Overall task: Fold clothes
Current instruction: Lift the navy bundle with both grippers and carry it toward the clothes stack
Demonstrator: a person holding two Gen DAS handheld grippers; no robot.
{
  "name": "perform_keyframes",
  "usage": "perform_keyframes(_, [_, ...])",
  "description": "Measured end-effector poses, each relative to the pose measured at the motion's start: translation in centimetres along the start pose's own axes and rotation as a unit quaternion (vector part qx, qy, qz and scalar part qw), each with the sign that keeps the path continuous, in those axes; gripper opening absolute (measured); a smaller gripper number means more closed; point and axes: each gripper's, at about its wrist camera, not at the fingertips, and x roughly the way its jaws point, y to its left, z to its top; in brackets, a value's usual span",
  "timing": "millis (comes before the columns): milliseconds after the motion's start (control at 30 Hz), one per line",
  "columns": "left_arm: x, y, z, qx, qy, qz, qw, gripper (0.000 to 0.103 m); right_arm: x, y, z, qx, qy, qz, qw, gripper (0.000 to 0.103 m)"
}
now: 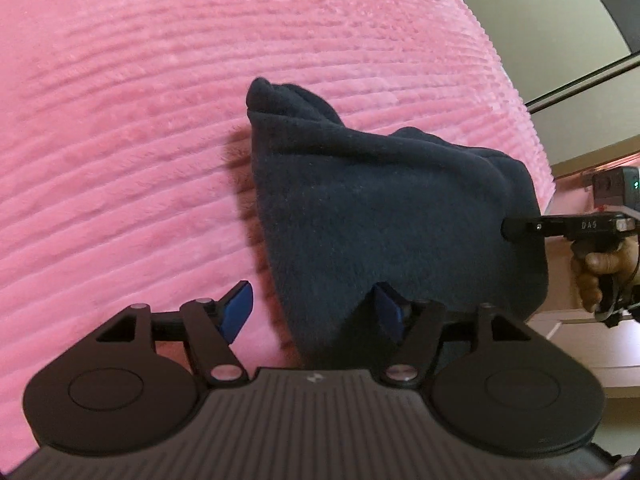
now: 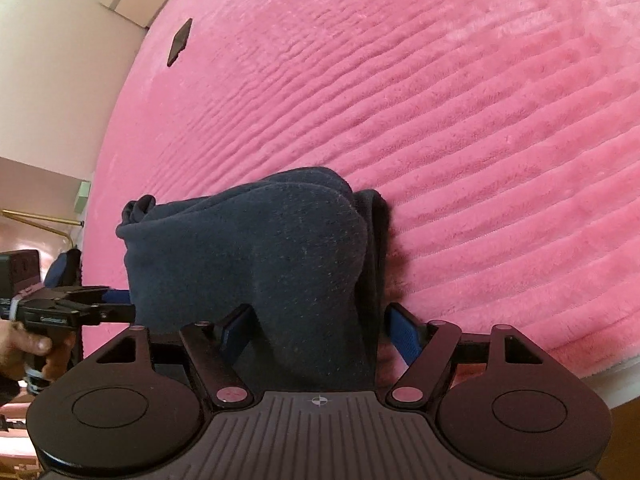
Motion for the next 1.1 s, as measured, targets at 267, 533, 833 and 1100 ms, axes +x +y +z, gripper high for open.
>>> perform_keyframes(267, [1.1, 2.3, -0.6, -0.008, 0.002, -0.063, 0.9980, 0.056, 0.6, 0.3, 0.1, 0.020, -0.004, 0.012, 1.000, 0.085])
perform_keyframes(533, [0.9, 1.1, -0.1, 0.007, 0.015, -0.066, 0.9977, 0.036, 0.0, 3.3, 0.2, 0.004, -0.006, -0.003, 1.000, 0.039])
perform_keyframes(833, [-2.8, -1.9, 0.7, 0.044, -0.014, -0.051, 0.9976, 0.030, -4.8, 7.4, 0.6, -0.030, -0.058, -0.008, 0.998, 0.036])
perform_keyframes(1100, [-6.4, -7.0, 5.6, 0.075, -0.043, -0.048, 0.9951, 0.030, -10.8, 8.3, 4.5, -0.036, -0.085, -0.009, 0.996, 0.036])
